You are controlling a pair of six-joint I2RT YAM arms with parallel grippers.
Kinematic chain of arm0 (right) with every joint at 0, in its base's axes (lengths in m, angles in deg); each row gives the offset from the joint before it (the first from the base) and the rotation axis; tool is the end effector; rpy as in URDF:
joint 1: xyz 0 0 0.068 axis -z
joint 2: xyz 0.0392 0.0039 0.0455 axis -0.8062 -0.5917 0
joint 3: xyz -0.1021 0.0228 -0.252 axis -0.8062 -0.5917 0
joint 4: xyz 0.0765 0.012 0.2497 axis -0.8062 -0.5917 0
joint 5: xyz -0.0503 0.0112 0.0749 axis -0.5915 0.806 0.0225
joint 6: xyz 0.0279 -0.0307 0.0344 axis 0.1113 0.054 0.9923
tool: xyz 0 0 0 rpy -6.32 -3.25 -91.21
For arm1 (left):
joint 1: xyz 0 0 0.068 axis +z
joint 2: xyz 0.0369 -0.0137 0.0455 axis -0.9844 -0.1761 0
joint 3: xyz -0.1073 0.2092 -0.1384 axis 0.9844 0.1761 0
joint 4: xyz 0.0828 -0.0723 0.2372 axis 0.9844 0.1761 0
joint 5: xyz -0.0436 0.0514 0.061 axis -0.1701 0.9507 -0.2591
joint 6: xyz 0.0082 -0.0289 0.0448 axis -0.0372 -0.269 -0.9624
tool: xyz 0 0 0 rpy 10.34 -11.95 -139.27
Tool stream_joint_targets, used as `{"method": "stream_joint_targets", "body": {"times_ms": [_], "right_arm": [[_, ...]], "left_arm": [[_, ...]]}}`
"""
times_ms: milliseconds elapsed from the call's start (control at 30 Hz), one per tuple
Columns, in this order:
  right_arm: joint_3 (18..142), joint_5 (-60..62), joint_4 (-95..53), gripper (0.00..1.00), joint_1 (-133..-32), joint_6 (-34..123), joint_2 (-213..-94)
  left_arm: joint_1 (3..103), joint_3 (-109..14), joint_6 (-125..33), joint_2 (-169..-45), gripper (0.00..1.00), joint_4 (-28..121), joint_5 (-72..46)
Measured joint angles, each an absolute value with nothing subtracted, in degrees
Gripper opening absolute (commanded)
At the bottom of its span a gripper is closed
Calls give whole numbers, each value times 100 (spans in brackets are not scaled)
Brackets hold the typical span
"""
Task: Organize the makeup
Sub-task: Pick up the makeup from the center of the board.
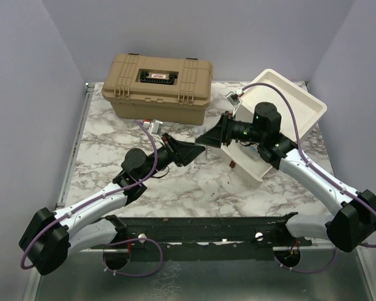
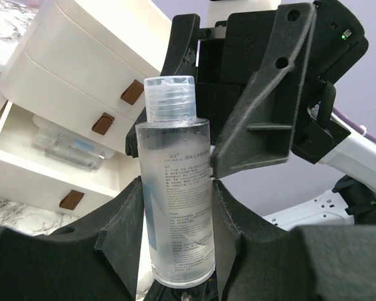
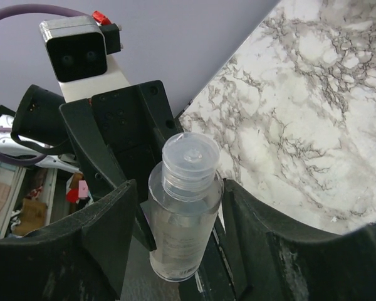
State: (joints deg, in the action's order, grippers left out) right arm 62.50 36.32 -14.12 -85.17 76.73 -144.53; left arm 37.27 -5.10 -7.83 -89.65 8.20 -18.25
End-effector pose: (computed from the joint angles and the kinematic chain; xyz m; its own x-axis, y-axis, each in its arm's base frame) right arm 0.2341 0.1717 0.3509 -0.6898 0.1148 -0.7149 -0.6766 0.2493 0.6929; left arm 0.1643 -0.1622 0.2977 -0.5301 -0.5227 -0.6676 0.6516 0.2527 -0.7152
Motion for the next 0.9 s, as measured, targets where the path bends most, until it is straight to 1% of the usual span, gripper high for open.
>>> {"method": "stream_joint_targets", "body": {"times_ms": [67,167,267,300,367,400,433,500,633,767,900], "right_arm": [[6250,3632,-1401,57,-8517,7673,-14453],[6250,3615,-1403,40,-8517,7660,-14453],[6248,3589,-1386,29,-8510,7671,-14453],[6248,3586,-1377,27,-8510,7671,-14453],[6248,3582,-1377,21,-8510,7671,-14453],[6248,3578,-1375,19,-8510,7673,-14453],[6248,3573,-1373,19,-8510,7675,-14453],[6248,3569,-1373,18,-8510,7673,-14453],[6248,3521,-1379,18,-8512,7664,-14453],[6248,3438,-1416,18,-8512,7622,-14453],[6248,3272,-1491,16,-8517,7526,-14444]], "left_arm": [[3714,-510,-783,-9015,0,801,-1825],[3696,-510,-780,-9035,0,770,-1829],[3696,-510,-783,-9032,0,705,-1827],[3696,-510,-783,-9032,0,702,-1825],[3696,-510,-785,-9032,6,696,-1823],[3696,-510,-783,-9032,9,696,-1823],[3696,-510,-783,-9035,17,696,-1823],[3696,-510,-783,-9035,23,694,-1810],[3696,-510,-776,-9054,41,678,-1783],[3696,-510,-750,-9096,51,654,-1781],[3698,-508,-706,-9159,57,643,-1759]]}}
